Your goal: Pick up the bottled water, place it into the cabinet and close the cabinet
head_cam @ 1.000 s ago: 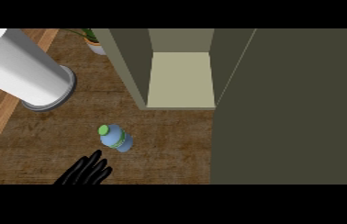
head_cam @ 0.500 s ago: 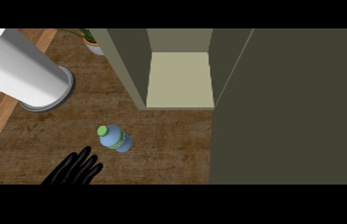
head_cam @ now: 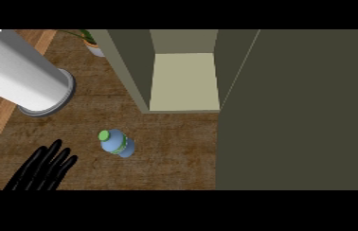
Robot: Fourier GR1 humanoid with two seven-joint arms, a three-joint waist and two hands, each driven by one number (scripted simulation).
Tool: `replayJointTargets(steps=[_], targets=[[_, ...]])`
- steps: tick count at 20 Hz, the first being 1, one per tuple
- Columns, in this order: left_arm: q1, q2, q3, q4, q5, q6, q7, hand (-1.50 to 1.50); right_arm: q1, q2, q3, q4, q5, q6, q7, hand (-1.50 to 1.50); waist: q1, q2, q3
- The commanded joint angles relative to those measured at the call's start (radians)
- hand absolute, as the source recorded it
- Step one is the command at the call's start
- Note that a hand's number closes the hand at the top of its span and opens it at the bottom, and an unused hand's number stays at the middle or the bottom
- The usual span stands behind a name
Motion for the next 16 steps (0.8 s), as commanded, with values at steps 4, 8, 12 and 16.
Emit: replayJointTargets(steps=[4,8,12,16], targets=[[-0.029,0.031,0.088,0.054,0.052,-0.06,-0.019,-1.5,0.056,0.009,-0.067,-0.143,-0.197,0.013,0.031,-1.5,-0.002,0.004,0.0],[-0.059,0.022,0.099,0.158,0.02,-0.09,-0.066,-1.5,0.09,0.015,-0.03,-0.206,-0.2,0.004,0.084,-1.5,-0.005,0.004,-0.001],[-0.159,0.024,0.102,0.319,-0.086,-0.138,-0.16,-1.5,0.094,0.004,-0.046,-0.198,-0.199,0.036,0.044,-1.5,-0.017,0.004,-0.001],[-0.226,-0.013,0.079,0.414,-0.153,-0.111,-0.198,-1.5,0.127,-0.008,-0.07,-0.214,-0.246,0.05,0.046,-1.5,-0.022,0.004,-0.001]])
